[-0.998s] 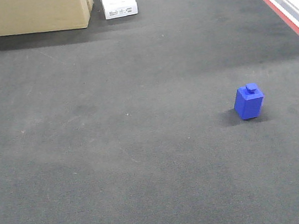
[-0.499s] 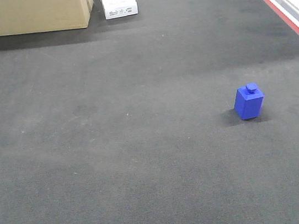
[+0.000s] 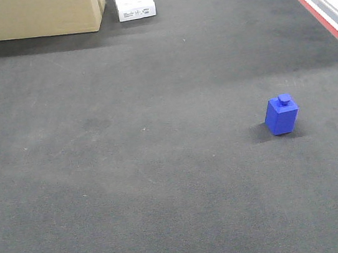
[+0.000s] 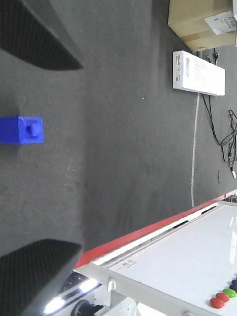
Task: Pour parts from conveyor to right shelf
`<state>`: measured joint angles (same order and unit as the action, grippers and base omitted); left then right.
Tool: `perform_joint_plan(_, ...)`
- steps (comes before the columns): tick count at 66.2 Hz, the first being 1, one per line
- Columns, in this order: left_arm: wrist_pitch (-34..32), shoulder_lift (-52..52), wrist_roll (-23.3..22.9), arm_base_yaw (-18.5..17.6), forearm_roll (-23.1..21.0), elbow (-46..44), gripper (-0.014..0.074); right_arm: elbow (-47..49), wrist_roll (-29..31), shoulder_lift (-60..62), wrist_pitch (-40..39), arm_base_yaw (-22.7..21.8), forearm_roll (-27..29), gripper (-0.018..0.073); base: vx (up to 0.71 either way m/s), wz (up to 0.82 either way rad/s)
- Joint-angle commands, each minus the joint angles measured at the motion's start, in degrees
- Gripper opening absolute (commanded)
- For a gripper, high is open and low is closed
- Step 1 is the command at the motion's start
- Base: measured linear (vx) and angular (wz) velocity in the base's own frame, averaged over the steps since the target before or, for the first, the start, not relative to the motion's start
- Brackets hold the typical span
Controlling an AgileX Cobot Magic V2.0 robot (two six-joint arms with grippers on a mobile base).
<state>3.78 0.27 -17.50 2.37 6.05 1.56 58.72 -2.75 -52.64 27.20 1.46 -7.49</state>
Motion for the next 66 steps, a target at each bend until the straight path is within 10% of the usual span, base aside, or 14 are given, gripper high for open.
perform_joint_plan(1,-2.6,1.2,0.0,-0.3,2.9,-1.5,-0.0006,1.9,0.7,0.3,-3.9,-0.4,-0.3,0.0684,0.0,0.0)
perform_joint_plan(27,-1.3,1.2,0.0,-0.3,7.2,-1.4,-0.0006,4.6,1.3,-8.8,11.8,-0.4,2.7,0.0596,0.0,0.0)
perform_joint_plan(66,-0.8,1.2,0.0,-0.3,7.2,-1.4,-0.0006,46.7,10.9,-48.8,46.6,-0.4,9.0,0.0594,0.0,0.0)
